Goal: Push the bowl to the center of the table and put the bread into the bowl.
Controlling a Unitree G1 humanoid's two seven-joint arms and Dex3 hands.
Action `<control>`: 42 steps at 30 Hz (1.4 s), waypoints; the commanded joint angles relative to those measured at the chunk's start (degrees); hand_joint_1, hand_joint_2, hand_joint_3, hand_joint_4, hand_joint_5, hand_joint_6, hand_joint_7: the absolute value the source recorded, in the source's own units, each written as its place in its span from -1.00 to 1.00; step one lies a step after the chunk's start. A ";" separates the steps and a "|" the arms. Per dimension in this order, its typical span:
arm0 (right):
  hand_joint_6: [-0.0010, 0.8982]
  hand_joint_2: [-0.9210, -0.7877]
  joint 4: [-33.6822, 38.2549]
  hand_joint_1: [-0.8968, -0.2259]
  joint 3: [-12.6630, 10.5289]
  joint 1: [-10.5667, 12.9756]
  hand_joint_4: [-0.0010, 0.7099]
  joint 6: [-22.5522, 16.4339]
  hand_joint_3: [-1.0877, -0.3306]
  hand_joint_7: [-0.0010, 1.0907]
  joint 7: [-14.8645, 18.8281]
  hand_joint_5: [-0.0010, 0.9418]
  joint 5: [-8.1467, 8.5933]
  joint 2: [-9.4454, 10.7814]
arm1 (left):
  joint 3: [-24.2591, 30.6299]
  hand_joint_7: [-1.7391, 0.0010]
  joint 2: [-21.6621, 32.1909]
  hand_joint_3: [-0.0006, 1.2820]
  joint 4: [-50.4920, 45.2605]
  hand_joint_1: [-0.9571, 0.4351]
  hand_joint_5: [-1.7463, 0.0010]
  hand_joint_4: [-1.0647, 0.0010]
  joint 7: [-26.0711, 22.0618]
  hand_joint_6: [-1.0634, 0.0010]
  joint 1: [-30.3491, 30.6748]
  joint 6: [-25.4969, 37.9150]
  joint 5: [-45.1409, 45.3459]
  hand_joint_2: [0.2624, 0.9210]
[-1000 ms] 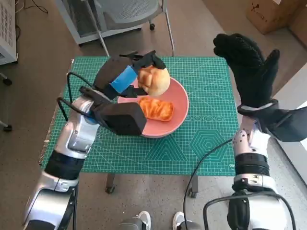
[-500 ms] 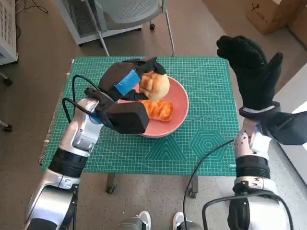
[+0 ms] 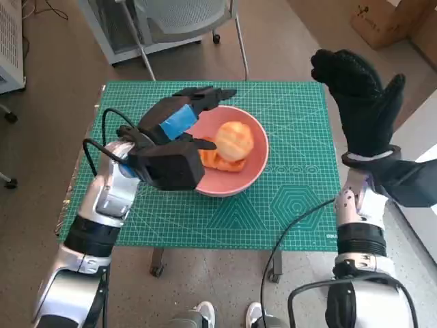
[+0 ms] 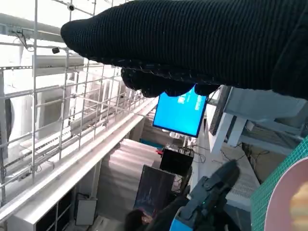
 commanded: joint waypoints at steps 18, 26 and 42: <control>-0.08 -1.00 -1.46 -0.22 2.00 -0.34 -0.21 2.12 0.23 -0.99 -1.85 -1.00 -0.89 0.38 | 16.16 0.99 0.12 -0.68 -9.90 -0.44 1.00 0.96 1.69 0.62 9.14 -5.25 -19.23 1.00; -0.06 -1.00 -2.18 -0.24 2.47 -1.64 -0.21 4.63 0.24 -0.99 -2.45 -1.00 -0.61 0.38 | 24.00 0.99 -6.50 -0.46 -11.32 -0.55 0.99 0.97 5.10 0.64 12.29 -7.13 -31.73 1.00; -0.11 -1.00 -4.65 -0.30 3.16 -2.34 -0.28 8.97 0.32 -1.00 -6.68 -1.00 -1.85 1.13 | 27.18 0.96 -9.23 -0.44 -15.37 -0.65 0.96 0.85 5.61 0.56 16.04 -7.95 -38.51 1.00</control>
